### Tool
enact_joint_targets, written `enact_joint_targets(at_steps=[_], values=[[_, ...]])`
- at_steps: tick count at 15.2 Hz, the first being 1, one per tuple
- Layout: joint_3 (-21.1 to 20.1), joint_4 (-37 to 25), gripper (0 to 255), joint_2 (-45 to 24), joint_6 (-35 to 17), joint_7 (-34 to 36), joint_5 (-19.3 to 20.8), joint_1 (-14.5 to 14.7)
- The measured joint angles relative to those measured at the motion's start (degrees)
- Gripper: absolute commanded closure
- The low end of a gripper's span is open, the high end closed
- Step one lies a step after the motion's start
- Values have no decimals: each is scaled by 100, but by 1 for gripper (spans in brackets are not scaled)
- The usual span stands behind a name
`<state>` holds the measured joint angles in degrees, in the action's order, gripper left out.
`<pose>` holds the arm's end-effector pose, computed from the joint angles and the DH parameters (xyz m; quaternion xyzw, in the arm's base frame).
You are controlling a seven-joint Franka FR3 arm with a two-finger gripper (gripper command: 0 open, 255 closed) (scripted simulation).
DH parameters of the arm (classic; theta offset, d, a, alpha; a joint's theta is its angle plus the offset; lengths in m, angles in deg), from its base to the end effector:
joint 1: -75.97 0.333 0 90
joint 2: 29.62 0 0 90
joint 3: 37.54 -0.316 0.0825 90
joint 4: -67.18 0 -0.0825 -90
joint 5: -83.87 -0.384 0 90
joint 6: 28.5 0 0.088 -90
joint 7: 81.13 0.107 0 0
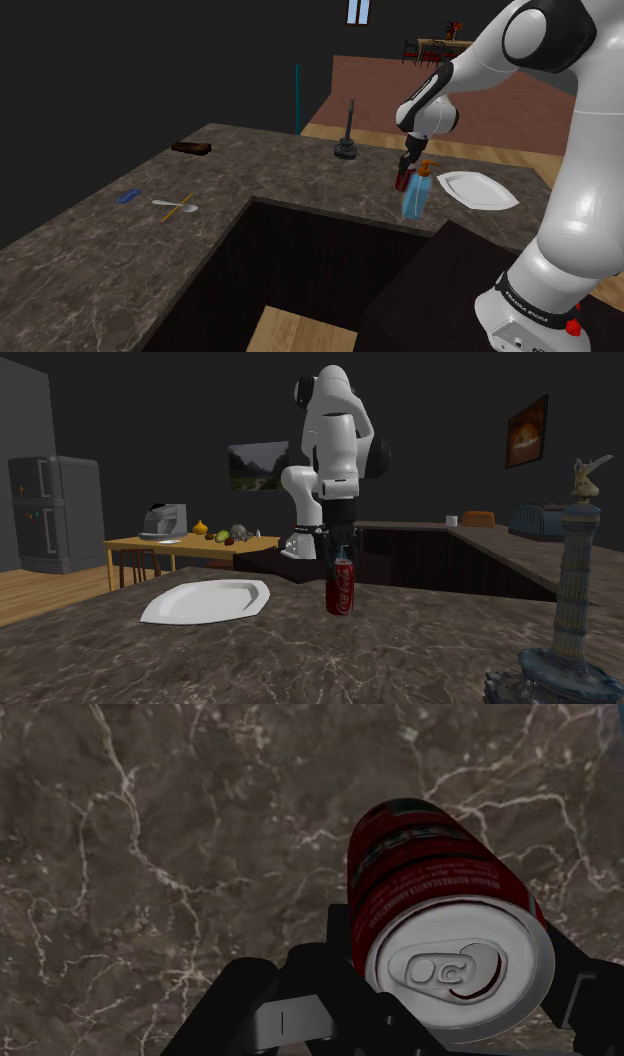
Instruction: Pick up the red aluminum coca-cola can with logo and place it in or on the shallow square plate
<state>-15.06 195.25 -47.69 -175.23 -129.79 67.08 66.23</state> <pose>0.4622 -0.2979 0.2420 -0.9989 -0.0323 -0.0328 0.0028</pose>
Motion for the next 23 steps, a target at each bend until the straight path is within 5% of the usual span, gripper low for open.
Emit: enact_joint_targets(at_steps=[23], values=[[356,-183,255,997,1071,535,819,193]])
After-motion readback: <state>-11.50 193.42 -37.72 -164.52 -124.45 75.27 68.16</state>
